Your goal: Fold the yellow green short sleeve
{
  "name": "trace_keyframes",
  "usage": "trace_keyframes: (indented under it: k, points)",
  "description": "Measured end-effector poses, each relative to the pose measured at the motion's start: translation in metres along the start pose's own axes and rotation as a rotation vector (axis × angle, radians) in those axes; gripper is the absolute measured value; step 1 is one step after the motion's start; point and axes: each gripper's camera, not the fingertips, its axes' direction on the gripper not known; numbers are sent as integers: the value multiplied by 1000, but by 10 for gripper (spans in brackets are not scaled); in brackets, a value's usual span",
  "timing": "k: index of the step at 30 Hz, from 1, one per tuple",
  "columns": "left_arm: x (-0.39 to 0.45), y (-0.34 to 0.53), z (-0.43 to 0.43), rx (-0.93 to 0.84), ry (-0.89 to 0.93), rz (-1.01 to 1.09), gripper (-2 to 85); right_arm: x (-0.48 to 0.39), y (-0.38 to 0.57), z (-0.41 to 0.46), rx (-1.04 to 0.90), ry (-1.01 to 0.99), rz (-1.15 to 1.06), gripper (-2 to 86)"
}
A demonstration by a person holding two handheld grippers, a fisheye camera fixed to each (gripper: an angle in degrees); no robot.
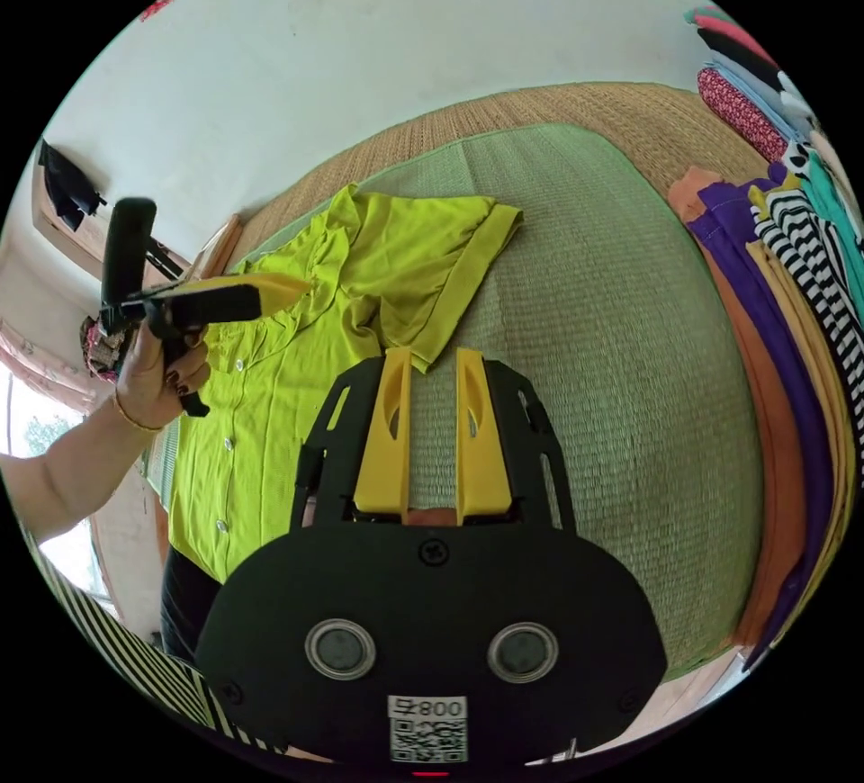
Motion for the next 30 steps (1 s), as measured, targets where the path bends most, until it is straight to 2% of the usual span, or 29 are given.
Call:
trace_keyframes:
  k: [9,16,23,30]
  points:
    - [-16,-81,111,-84,-163,38,90,1,3,19,7,14,3,78]
    - [-21,-112,178,-125,-253,65,94,3,3,29,12,28,3,67]
    - [-30,-128,221,-191,-452,141,36,10,2,40,9,24,-7,38]
    - [-75,-137,203,-97,-328,54,12,14,2,47,17,10,-2,16]
